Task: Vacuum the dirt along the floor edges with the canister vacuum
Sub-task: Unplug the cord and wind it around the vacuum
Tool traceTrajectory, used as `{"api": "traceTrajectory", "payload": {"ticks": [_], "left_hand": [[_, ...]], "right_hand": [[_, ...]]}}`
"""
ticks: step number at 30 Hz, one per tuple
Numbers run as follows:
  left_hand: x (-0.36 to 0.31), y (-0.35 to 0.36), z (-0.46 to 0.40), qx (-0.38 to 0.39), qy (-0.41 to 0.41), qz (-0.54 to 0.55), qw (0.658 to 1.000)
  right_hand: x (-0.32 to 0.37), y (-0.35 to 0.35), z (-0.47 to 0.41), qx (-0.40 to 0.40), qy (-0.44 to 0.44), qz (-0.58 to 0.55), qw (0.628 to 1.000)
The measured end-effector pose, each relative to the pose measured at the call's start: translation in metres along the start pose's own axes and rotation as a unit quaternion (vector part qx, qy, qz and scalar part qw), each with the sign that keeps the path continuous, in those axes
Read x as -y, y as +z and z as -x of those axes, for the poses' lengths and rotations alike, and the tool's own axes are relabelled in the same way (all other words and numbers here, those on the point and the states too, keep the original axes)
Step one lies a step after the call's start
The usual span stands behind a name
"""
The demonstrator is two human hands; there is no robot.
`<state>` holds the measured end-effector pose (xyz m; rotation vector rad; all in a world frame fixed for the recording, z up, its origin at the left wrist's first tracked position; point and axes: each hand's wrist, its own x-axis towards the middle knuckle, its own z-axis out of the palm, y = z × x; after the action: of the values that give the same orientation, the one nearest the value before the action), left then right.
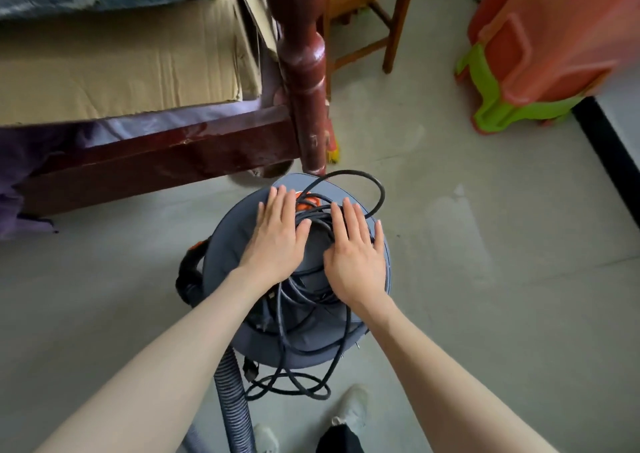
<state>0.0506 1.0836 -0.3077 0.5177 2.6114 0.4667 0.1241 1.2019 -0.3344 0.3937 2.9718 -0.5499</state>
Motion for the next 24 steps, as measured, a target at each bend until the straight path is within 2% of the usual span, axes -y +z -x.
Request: {"api": "traceTrajectory", "payload": {"ticks": [5,9,10,12,14,18,22,24], "left_hand": [[-0.054,0.025,-0.006,0.027,-0.004,0.004,1.000],[-0.071,0.032,-0.018,0.056,0.058,-0.075,0.994],[-0.073,0.034,-0.021,0.049,0.071,-0.102,0.991],[-0.085,0.039,-0.025,0.021,0.077,-0.139,0.987],[-0.102,0.044,-0.030,0.005,0.062,-0.115,0.991],[-0.122,0.051,-0.043,-0.019,0.038,-0.070,0.997],[-0.132,0.057,-0.055,-0.032,0.025,-0.080,0.996],[-0.141,0.059,-0.063,-0.053,0.016,-0.092,0.994]], "right_hand": [[-0.067,-0.034,-0.002,0.041,-0.047,0.005,0.998],[-0.112,-0.057,-0.022,0.069,-0.070,0.045,0.994],[-0.118,-0.059,-0.027,0.056,-0.063,0.062,0.995],[-0.123,-0.060,-0.025,-0.018,-0.018,0.092,0.995],[-0.123,-0.058,-0.010,-0.087,0.058,0.060,0.993],[-0.120,-0.053,0.021,-0.085,0.138,-0.034,0.986],[-0.138,-0.051,0.005,-0.115,0.146,-0.045,0.982],[-0.151,-0.056,-0.007,-0.104,0.144,-0.054,0.983]]}}
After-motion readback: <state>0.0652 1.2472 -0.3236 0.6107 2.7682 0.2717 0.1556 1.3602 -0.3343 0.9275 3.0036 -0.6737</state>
